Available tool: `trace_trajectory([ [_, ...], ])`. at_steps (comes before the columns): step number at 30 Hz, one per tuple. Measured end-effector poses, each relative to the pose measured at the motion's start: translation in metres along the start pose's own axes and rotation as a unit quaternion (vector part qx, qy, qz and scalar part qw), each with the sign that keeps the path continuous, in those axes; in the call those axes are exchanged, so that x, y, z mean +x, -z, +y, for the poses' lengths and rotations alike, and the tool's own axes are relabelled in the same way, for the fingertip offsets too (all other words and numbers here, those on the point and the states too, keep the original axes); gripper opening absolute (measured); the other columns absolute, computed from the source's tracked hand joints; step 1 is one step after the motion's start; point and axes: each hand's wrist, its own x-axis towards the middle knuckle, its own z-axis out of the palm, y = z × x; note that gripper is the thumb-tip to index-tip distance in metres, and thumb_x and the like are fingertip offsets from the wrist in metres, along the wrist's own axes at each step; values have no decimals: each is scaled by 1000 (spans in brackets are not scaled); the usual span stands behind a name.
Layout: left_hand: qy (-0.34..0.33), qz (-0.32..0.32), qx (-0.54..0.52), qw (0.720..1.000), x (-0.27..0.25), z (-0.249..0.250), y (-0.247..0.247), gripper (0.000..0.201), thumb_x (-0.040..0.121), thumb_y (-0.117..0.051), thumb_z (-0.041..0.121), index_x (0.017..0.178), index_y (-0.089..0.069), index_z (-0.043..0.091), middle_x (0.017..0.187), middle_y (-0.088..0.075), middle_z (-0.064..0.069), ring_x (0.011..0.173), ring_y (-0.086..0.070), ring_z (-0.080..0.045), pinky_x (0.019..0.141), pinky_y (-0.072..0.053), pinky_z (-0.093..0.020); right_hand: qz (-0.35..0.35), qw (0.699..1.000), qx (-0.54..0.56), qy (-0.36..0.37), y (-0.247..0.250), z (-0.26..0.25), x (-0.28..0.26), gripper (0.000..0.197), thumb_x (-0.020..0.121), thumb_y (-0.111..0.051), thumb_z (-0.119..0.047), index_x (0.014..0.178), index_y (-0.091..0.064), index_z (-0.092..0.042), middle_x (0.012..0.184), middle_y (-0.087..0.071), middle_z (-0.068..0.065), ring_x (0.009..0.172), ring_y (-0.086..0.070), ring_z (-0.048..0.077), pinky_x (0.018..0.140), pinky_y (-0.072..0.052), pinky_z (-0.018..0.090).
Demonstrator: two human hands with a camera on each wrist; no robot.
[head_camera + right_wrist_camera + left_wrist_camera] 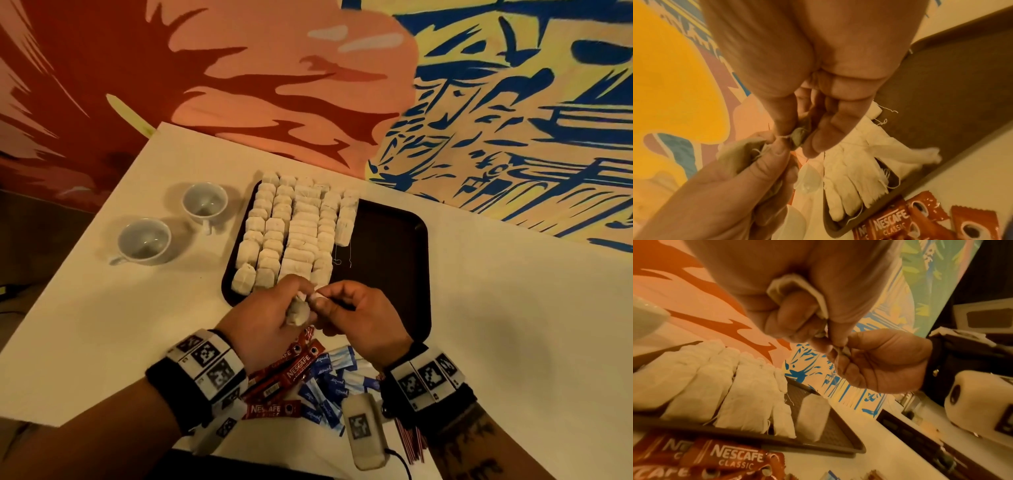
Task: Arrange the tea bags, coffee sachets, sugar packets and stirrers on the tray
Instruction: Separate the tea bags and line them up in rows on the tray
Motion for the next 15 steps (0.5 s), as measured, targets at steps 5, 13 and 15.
trace_trajectory([
  [5,50,44,-66,996,-6,-9,15,46,80,-73,50,122,-54,47,97,-68,17,87,-64,4,76,-51,-16,9,993,117,-7,5,-17,-6,15,88,-71,-13,99,-70,-3,88,-74,21,72,-71,25,63,-59,28],
  [13,77,-40,-69,994,4,-18,9,63,71,-80,51,123,-48,63,105,-71,19,95,-65,5,89,-52,-21,-51,966,252,9,8,-55,-17,19,75,-70,-18,87,-71,-5,76,-71,14,63,-68,21,55,-57,26],
  [15,77,-62,-73,992,9,-18,-2,54,72,-77,54,119,-52,58,95,-72,13,89,-67,-2,84,-54,-26,-68,964,258,13,8,-57,-17,18,76,-69,-17,88,-70,-4,75,-71,14,62,-67,21,54,-56,25],
])
